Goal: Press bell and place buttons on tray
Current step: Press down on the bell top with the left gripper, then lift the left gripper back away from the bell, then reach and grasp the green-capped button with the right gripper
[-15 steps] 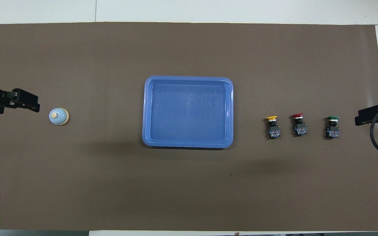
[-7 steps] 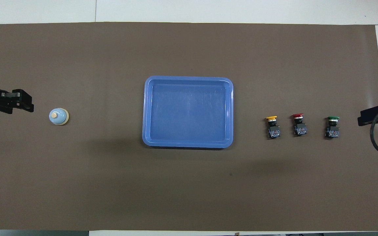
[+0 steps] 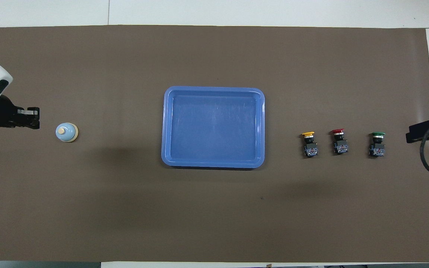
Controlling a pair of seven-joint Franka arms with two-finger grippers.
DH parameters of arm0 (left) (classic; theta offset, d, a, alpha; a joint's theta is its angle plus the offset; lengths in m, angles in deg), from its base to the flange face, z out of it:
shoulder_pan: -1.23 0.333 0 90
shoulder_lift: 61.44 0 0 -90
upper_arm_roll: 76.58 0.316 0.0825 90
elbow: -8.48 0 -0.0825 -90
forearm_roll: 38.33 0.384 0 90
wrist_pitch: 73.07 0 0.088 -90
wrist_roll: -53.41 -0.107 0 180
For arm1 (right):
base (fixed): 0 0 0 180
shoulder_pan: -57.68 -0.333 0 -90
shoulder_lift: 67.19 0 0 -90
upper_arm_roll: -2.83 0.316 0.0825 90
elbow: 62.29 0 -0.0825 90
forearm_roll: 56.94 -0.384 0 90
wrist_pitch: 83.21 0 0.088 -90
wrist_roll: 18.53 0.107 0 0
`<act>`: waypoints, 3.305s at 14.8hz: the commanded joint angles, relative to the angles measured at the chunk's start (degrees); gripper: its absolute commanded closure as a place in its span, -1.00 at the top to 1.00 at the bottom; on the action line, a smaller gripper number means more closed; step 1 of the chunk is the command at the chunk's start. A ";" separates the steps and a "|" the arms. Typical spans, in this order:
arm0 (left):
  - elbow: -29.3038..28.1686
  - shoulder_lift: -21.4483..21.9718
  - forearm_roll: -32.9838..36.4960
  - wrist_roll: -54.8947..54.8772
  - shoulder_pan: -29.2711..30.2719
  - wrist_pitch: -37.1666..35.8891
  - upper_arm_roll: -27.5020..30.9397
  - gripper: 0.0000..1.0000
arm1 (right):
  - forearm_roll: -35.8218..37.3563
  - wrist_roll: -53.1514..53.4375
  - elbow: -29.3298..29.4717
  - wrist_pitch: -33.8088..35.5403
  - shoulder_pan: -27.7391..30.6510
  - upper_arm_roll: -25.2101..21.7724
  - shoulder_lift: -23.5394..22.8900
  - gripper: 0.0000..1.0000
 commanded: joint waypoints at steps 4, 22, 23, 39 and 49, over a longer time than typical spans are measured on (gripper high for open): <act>-8.23 -2.51 -0.23 -1.01 2.80 13.14 -0.21 -1.00 | 1.01 -1.07 -1.01 0.29 0.49 0.82 1.07 1.00; -12.39 -9.98 -0.23 -0.39 3.43 24.10 -0.21 -1.00 | 1.01 -1.07 -1.01 0.38 0.57 0.73 1.07 1.00; -9.76 -10.15 -0.23 -0.39 3.43 21.11 -0.21 -1.00 | 1.01 -1.07 -1.01 0.38 0.57 0.73 1.07 1.00; 2.30 4.78 -0.14 -0.66 1.76 -10.01 -1.00 1.00 | 0.83 -8.61 -3.10 -1.52 5.29 0.55 1.69 1.00; 3.09 6.46 -0.41 -0.13 1.14 -9.77 -1.44 1.00 | 0.22 -6.00 -25.94 -35.87 12.97 0.55 -4.72 1.00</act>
